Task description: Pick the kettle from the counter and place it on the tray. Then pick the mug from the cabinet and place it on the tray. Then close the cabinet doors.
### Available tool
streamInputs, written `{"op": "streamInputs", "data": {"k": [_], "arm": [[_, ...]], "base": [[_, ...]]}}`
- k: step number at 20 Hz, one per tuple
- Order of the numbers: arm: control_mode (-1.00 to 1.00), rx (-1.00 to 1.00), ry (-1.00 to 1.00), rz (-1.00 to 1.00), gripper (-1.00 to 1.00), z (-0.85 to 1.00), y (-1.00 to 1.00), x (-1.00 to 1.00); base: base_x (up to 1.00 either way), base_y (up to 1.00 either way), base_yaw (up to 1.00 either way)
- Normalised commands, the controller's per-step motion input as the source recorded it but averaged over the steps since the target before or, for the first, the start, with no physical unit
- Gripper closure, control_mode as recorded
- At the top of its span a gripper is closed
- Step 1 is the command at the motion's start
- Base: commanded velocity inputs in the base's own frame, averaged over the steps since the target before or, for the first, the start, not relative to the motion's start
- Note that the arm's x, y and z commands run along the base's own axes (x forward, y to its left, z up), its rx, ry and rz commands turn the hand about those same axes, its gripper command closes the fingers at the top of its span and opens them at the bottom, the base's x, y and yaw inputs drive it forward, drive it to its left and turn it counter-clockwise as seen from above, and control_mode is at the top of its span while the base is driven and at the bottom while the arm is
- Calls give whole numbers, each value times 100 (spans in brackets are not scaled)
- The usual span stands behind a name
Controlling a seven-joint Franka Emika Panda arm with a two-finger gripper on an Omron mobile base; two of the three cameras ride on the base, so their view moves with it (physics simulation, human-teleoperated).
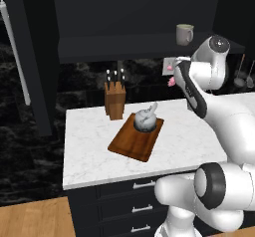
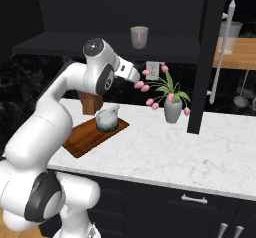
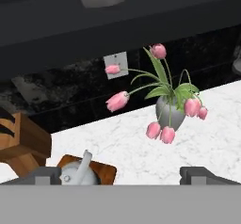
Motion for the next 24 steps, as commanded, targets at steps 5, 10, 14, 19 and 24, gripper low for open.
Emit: {"op": "streamInputs", "data": {"k": [5, 10, 14, 19, 24], "arm": [[-100, 0, -10, 17, -100, 12, -15, 21], [-100, 0, -11, 24, -100, 3, -9, 36], [-100, -1, -9, 16, -100, 17, 0, 27], [-100, -1, 0, 2, -100, 34, -4, 22], [-100, 0, 0, 0, -100, 38, -3, 23]], "base": [[0, 0, 0], [0, 0, 0], [0, 0, 0], [0, 0, 0], [0, 0, 0]]}}
